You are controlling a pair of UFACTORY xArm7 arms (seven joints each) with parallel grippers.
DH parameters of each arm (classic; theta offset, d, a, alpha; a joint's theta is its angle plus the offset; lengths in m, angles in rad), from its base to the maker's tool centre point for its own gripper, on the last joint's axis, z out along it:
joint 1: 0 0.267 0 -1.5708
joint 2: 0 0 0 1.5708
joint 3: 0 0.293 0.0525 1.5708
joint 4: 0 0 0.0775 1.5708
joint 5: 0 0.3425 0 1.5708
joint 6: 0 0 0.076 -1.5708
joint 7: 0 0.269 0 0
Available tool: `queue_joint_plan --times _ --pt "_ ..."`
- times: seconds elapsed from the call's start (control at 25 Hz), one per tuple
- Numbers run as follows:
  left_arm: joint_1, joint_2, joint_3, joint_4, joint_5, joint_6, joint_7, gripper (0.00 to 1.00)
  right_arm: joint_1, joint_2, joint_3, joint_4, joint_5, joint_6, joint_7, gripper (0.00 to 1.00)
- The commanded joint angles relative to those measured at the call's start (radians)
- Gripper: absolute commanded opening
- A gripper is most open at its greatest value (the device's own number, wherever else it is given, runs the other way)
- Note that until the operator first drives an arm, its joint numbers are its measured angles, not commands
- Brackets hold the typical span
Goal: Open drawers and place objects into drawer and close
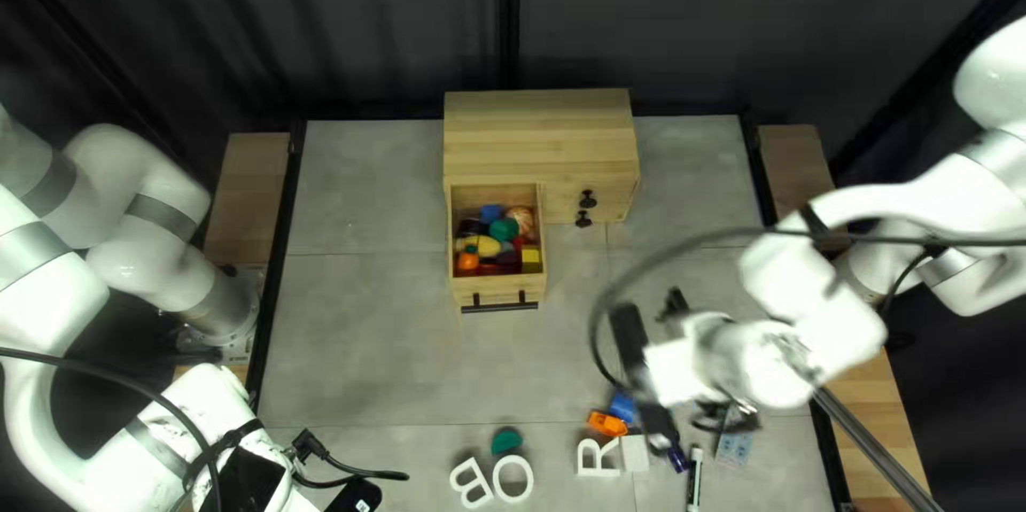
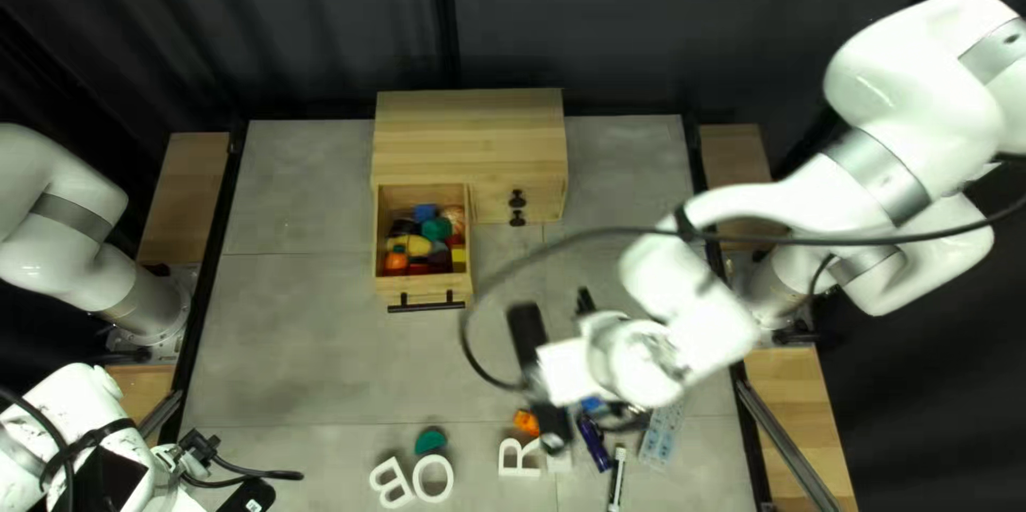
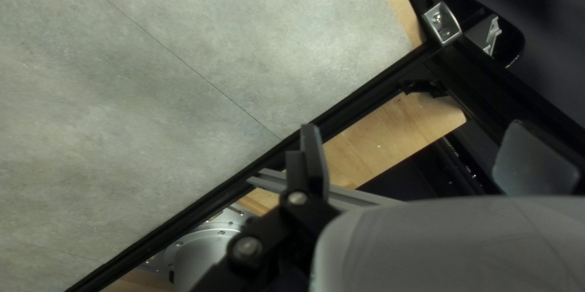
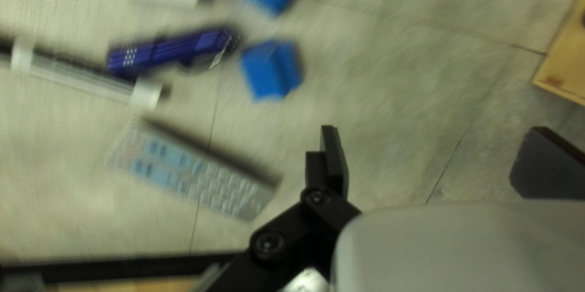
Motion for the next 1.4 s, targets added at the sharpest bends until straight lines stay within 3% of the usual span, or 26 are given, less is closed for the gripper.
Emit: queue_joint_plan --times 0.04,0.72,1.24,1.32,1.36,1.4 --pt "0.000 0.000 0.000 0.000 0.000 0.000 0.000 1.00 0.007 0.060 0.000 0.000 -0.009 -0.043 -0.068 1.00" --pt "0.000 0.000 0.000 0.000 0.000 0.000 0.000 1.00 -0.065 0.185 -0.073 -0.141 0.015 -0.430 -0.163 1.00" --pt "0.000 0.000 0.000 0.000 0.000 0.000 0.000 1.00 -0.091 0.236 -0.090 -0.180 0.059 -0.547 -0.218 1.00" --pt "0.000 0.000 0.000 0.000 0.000 0.000 0.000 1.00 -0.092 0.243 -0.090 -0.176 0.062 -0.550 -0.220 0.71" --pt "0.000 0.000 0.000 0.000 0.000 0.000 0.000 1.00 -0.092 0.244 -0.091 -0.175 0.063 -0.551 -0.221 0.02" --pt "0.000 0.000 0.000 0.000 0.000 0.000 0.000 1.00 -0.092 0.244 -0.091 -0.174 0.064 -0.550 -0.221 0.00"
